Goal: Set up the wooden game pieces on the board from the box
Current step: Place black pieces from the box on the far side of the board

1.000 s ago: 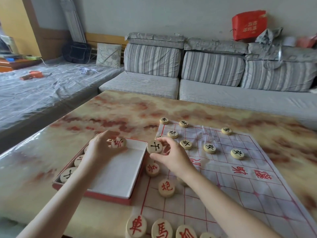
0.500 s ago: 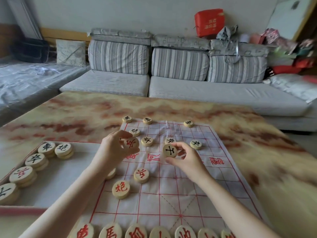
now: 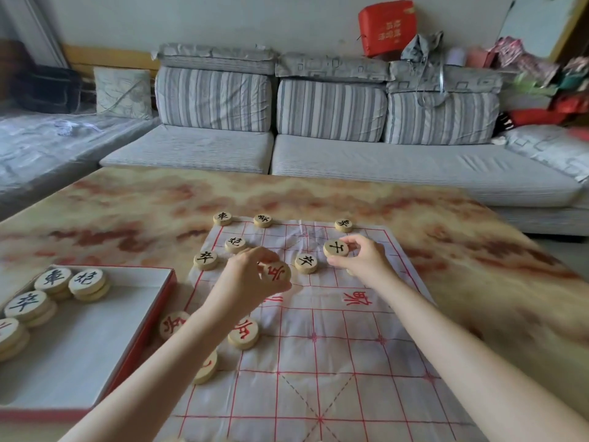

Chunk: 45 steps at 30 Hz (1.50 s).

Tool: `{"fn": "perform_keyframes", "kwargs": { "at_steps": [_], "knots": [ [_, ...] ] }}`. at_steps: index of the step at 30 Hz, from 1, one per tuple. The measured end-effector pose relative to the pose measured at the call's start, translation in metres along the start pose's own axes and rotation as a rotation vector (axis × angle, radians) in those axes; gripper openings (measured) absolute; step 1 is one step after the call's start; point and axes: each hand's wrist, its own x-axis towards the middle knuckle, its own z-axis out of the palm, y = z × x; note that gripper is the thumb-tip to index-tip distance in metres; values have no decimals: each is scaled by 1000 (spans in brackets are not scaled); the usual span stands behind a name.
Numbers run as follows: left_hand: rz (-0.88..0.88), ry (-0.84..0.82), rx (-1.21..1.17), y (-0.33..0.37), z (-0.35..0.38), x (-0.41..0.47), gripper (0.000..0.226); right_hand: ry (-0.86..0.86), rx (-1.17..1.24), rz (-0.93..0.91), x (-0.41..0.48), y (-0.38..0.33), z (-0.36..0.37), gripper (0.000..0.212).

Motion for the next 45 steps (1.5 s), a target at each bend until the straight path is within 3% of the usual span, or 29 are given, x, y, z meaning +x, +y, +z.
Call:
{"fn": "perform_keyframes", "kwargs": {
  "at_steps": [7, 15, 25, 30, 38, 45],
  "knots": [
    [14, -19, -76, 1, 28, 25, 46, 95, -460, -4, 86, -2, 17, 50],
    [14, -39, -58, -13, 39, 38, 47, 130, -515, 37, 138, 11, 36, 51],
    [3, -52, -48, -19, 41, 34, 46, 94, -541, 34, 140, 23, 45, 54],
    [0, -56, -46, -17, 38, 30, 47, 77, -495, 10, 129, 16, 41, 60],
    [-32, -105, -133, 15, 27, -4, 45, 10, -324, -121, 45, -1, 7, 35],
    [25, -241, -102, 42, 29, -65, 46, -94, -275, -192, -47, -10, -32, 28]
  ]
}}
